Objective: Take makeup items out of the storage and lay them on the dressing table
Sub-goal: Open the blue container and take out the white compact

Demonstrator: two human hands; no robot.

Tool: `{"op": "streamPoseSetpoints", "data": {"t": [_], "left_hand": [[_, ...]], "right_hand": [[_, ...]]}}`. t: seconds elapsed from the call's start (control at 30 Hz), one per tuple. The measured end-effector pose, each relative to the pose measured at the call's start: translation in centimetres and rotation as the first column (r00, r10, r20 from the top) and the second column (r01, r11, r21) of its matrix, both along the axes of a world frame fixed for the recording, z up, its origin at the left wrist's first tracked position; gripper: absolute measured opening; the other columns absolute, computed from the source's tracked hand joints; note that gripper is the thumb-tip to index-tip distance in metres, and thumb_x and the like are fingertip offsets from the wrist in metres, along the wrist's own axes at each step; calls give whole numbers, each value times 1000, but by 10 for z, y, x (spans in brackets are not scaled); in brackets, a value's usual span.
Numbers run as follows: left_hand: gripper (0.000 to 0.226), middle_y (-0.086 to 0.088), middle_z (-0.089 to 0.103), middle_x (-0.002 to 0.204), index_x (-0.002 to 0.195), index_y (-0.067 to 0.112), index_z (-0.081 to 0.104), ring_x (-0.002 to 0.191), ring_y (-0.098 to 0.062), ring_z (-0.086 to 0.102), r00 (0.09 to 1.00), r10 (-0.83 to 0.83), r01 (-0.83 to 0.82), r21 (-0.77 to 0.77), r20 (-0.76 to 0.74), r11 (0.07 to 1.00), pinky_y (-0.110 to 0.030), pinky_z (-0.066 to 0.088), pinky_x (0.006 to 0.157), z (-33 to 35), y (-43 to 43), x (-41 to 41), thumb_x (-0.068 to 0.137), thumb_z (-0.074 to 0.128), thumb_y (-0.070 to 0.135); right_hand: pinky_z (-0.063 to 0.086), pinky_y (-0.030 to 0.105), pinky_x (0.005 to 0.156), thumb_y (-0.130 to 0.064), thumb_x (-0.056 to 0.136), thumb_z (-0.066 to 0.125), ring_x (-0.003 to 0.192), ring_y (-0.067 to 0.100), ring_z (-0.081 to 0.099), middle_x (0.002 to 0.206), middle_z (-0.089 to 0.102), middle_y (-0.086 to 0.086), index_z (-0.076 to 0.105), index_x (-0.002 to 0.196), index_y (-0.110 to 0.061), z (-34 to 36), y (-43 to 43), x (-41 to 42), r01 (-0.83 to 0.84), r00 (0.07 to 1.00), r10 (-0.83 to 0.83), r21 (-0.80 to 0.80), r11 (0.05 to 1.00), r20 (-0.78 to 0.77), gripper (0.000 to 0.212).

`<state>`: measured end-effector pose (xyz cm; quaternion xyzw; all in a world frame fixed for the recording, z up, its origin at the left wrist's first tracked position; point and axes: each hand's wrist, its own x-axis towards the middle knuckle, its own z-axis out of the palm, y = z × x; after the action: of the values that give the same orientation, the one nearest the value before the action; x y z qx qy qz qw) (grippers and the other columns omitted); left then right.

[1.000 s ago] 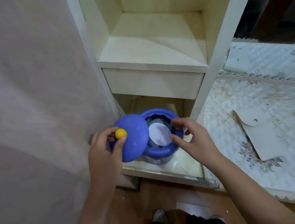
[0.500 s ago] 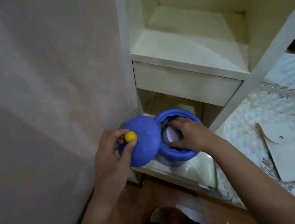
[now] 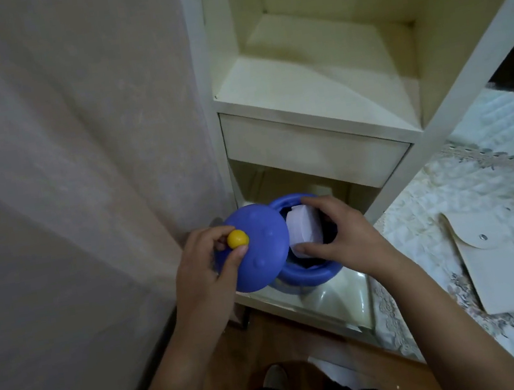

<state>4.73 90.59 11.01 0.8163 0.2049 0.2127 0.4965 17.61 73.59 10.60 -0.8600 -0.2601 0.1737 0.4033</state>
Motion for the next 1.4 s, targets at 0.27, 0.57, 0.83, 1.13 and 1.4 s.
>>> {"op": "streamPoseSetpoints", "data": {"t": [0.27,0.57,0.83,1.13,1.4], "left_hand": [[24,16,51,87,91,15,62,82,10,48,996,-89,90,136,-20,987,3,32,76,-7,-19,34,73,59,31],[38,-12,62,94,90,10,62,91,-26,55,953,-217,289,415,-211,862,-24,33,76,-13,-37,64,74,44,39],[25,-11,60,100,96,9,61,97,-29,56,938,-240,330,436,-250,837,-33,40,79,-14,-48,67,80,54,26],[23,-17,61,98,96,5,60,92,-37,57,952,-178,288,538,-249,792,-46,48,73,-15,-50,66,79,54,19],[17,-13,57,107,98,7,58,102,-31,52,949,-195,285,406,-250,868,-45,44,85,-15,-52,68,82,60,10]], "right_hand": [[52,26,90,-7,63,78,107,18,59,119,59,8,51,109,-29,-1,-50,-20,393,913,-283,446,804,-294,57],[53,14,76,-3,68,70,85,-3,64,100,65,-4,55,112,-13,-12,-88,-35,605,795,-422,509,612,-436,47],[52,13,78,-2,74,68,89,-2,63,101,65,-6,58,104,-24,-21,-96,-41,633,773,-461,491,598,-436,39],[52,13,76,-16,65,69,94,5,62,102,65,-5,57,105,-25,-25,-109,-46,665,746,-477,488,565,-464,43],[51,12,74,-20,62,68,95,6,62,101,64,-4,58,105,-24,-28,-114,-51,689,724,-498,473,549,-477,45]]}}
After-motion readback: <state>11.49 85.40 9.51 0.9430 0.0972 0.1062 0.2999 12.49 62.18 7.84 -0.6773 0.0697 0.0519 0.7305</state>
